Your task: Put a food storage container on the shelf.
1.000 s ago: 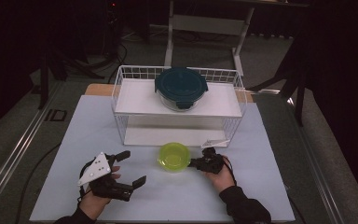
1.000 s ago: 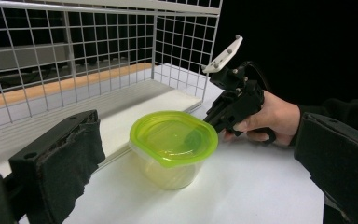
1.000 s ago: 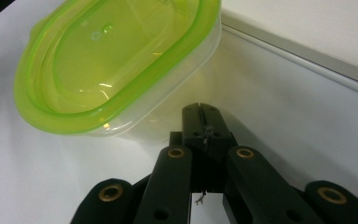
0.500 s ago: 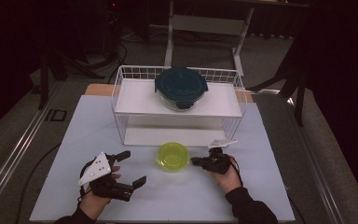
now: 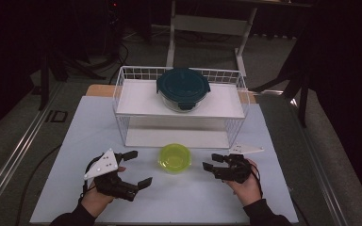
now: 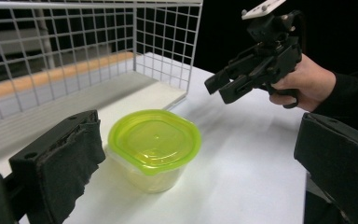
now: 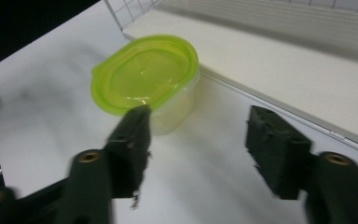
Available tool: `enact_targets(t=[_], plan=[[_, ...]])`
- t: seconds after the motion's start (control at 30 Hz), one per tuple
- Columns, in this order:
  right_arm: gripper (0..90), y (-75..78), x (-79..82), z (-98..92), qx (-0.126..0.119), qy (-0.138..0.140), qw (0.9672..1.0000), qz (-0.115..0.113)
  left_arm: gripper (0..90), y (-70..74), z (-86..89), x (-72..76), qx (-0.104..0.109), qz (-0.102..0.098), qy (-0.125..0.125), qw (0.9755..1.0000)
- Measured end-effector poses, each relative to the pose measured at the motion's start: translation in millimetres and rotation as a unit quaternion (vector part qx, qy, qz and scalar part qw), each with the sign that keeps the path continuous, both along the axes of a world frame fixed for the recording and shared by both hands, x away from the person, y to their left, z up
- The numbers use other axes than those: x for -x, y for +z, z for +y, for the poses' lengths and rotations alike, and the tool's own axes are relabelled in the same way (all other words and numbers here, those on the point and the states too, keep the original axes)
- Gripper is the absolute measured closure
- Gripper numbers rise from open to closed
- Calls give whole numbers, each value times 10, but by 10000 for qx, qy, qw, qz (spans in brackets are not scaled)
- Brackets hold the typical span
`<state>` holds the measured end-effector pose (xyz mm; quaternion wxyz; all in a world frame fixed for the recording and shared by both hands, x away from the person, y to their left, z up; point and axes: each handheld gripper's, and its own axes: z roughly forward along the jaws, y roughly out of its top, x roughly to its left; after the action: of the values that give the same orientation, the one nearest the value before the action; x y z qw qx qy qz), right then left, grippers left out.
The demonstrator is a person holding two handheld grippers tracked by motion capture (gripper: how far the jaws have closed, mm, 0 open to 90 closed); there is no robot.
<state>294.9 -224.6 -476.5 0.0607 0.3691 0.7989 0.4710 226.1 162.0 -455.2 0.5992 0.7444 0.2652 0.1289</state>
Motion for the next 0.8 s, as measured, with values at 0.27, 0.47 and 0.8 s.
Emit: enact_targets(t=[0.27, 0.47, 0.8], plan=[[154, 89, 86, 65, -204, 106, 9996, -154, 8, 109, -51, -170, -28, 458, -167, 9988], [163, 125, 52, 167, -287, 240, 9991, -200, 9, 114, -87, -383, -68, 858, -182, 9961], [139, 112, -68, 405, -146, 222, 9996, 106, 16, -28, -157, -688, -68, 1639, -23, 9865]])
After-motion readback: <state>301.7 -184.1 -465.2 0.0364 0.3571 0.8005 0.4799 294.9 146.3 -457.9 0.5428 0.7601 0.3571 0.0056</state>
